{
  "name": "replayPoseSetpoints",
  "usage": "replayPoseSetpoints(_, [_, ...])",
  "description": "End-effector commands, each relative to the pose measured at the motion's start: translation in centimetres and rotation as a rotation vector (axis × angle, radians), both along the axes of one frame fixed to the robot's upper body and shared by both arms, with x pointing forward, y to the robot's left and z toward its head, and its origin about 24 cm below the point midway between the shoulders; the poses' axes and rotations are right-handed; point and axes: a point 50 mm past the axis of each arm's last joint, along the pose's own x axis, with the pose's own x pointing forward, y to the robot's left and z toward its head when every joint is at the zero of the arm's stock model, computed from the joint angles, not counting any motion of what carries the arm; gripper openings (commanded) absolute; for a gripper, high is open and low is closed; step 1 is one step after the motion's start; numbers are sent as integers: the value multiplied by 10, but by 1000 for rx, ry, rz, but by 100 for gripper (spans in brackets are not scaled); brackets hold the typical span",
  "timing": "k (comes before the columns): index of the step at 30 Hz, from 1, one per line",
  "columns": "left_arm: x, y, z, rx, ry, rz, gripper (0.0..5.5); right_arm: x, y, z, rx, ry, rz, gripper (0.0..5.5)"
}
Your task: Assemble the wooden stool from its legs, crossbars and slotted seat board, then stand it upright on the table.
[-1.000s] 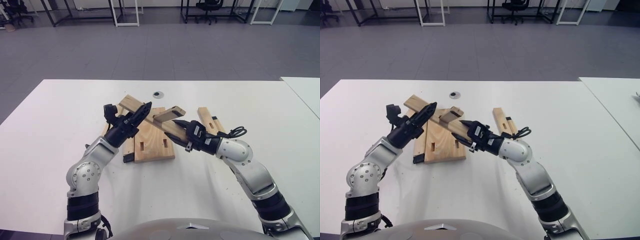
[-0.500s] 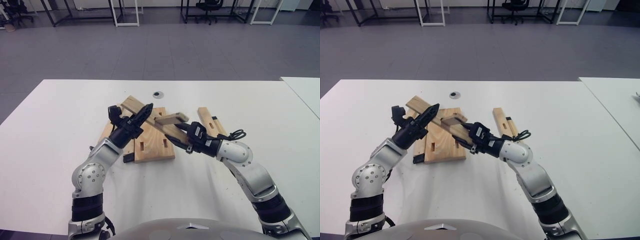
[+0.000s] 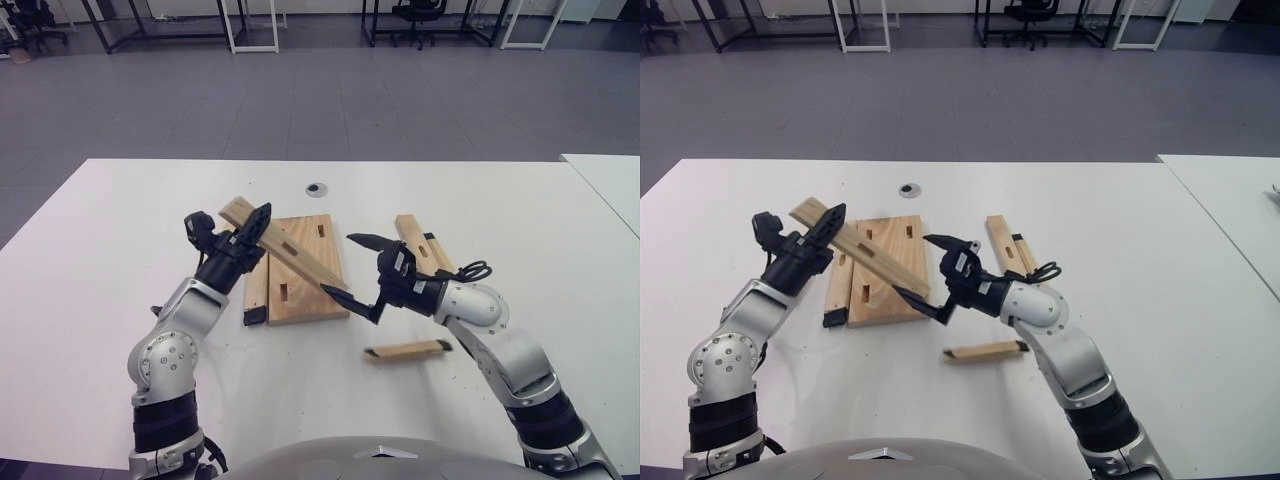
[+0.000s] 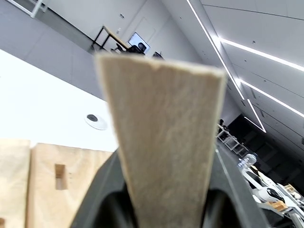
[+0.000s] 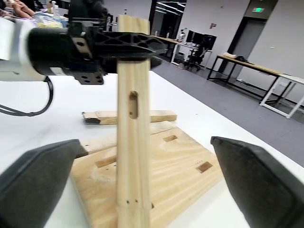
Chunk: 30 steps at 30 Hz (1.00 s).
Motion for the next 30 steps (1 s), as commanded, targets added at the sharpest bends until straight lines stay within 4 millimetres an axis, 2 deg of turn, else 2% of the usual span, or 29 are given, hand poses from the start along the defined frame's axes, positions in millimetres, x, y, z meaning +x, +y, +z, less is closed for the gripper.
replayPoseSetpoints(1, [1,16,17,86,-56,97,101,0,-22,-6,-22,50,-54,540])
replayPoseSetpoints(5, [-1,23,32,106,-80,117,101,-4,-69,-7,-159,147,-15,540])
replayPoseSetpoints(8, [-11,31,41,197,-46,238,101,8,-79,-9,-233,120,-61,540])
replayPoseSetpoints(10, [-23,31,45,245,-11,293,101,22,-76,-18,-261,84,-138,540])
replayPoseSetpoints(12, [-34,30,41,263,54,342,101,34,-66,-40,-288,76,-197,540])
replayPoseSetpoints(16, [-45,29,21,307,188,411,101,48,-44,-67,-379,28,-180,540])
replayPoseSetpoints(19, [-50,29,14,339,234,447,101,52,-41,-70,-397,-3,-175,540])
replayPoseSetpoints(22, [-50,18,9,383,273,449,101,54,-37,-69,-396,-26,-164,540])
replayPoseSetpoints(26, [-51,8,2,517,302,458,101,36,-13,-74,-355,7,21,540])
replayPoseSetpoints(30, [-56,-10,-10,637,268,337,101,26,4,-66,-258,44,91,540])
